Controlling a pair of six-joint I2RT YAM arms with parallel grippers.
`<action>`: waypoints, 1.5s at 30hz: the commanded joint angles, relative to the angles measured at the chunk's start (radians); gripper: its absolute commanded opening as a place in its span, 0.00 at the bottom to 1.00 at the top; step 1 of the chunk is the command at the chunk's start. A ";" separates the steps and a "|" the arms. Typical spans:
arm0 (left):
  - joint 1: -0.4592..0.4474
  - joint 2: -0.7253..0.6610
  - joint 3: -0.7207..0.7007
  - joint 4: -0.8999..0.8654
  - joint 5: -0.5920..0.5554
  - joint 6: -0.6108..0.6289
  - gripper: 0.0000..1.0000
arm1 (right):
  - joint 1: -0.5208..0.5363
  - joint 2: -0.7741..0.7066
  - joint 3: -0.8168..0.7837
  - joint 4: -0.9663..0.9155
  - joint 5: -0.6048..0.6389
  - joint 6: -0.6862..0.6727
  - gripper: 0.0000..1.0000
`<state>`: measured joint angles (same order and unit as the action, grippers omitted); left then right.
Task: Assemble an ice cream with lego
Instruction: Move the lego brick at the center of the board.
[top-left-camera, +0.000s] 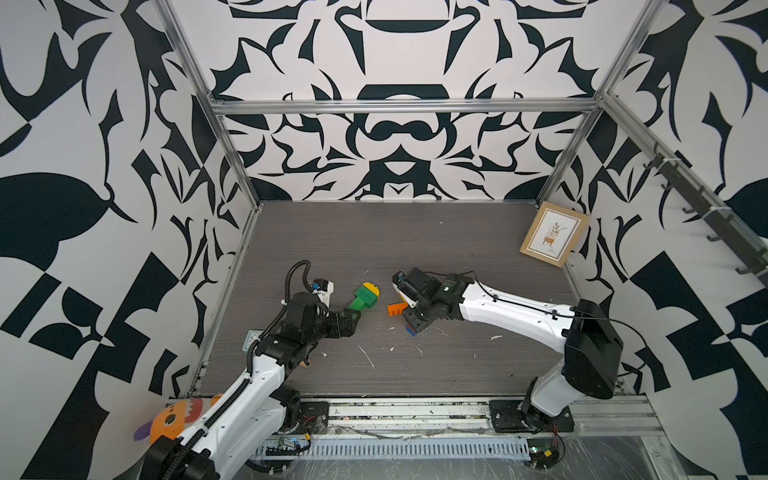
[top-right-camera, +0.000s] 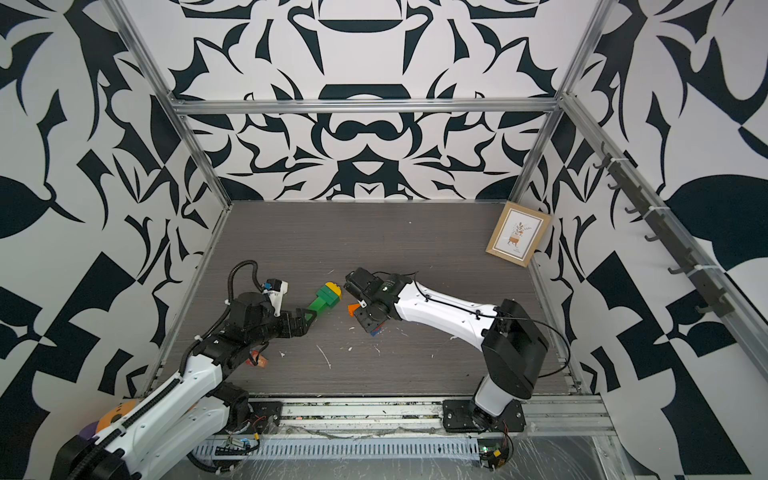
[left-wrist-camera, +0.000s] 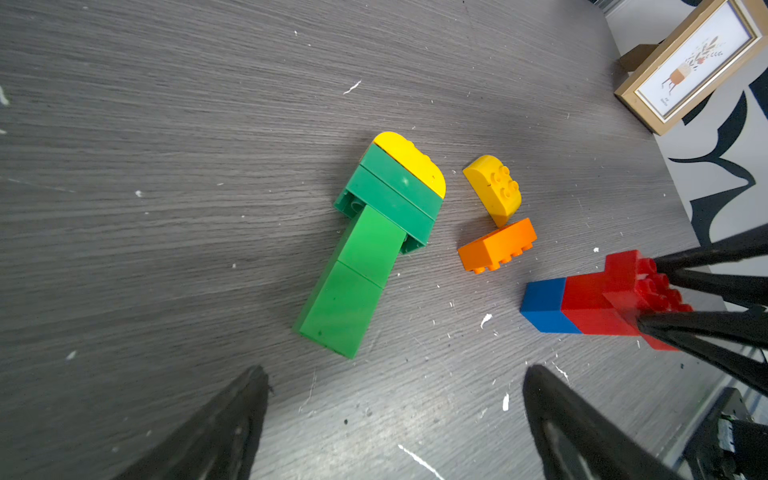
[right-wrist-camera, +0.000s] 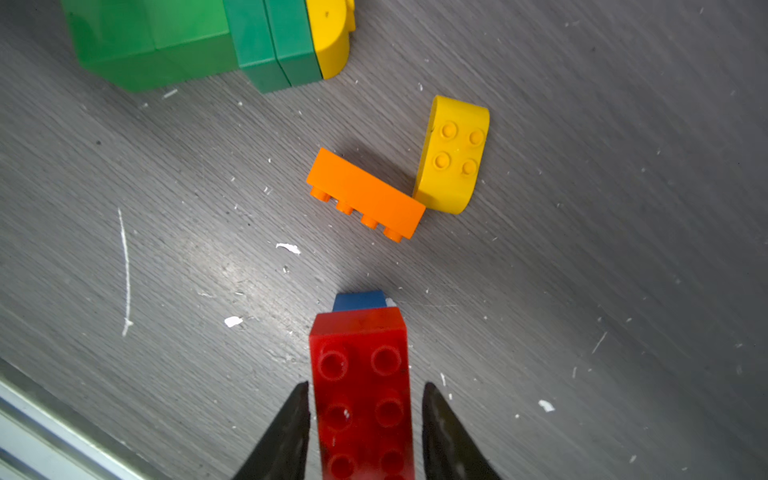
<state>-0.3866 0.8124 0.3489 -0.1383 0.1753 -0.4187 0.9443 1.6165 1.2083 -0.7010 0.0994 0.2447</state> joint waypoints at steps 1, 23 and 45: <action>-0.001 -0.015 -0.014 0.005 -0.003 0.000 0.99 | 0.000 -0.026 -0.005 0.000 -0.009 0.013 0.33; -0.001 -0.010 -0.013 0.005 -0.001 -0.001 0.99 | 0.017 -0.036 -0.252 0.076 -0.023 0.130 0.18; 0.000 0.011 -0.005 0.006 0.006 0.003 0.99 | -0.197 -0.335 -0.323 0.107 0.013 0.112 0.21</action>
<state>-0.3866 0.8185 0.3489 -0.1383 0.1761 -0.4183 0.7658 1.3018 0.9043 -0.6258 0.1474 0.3443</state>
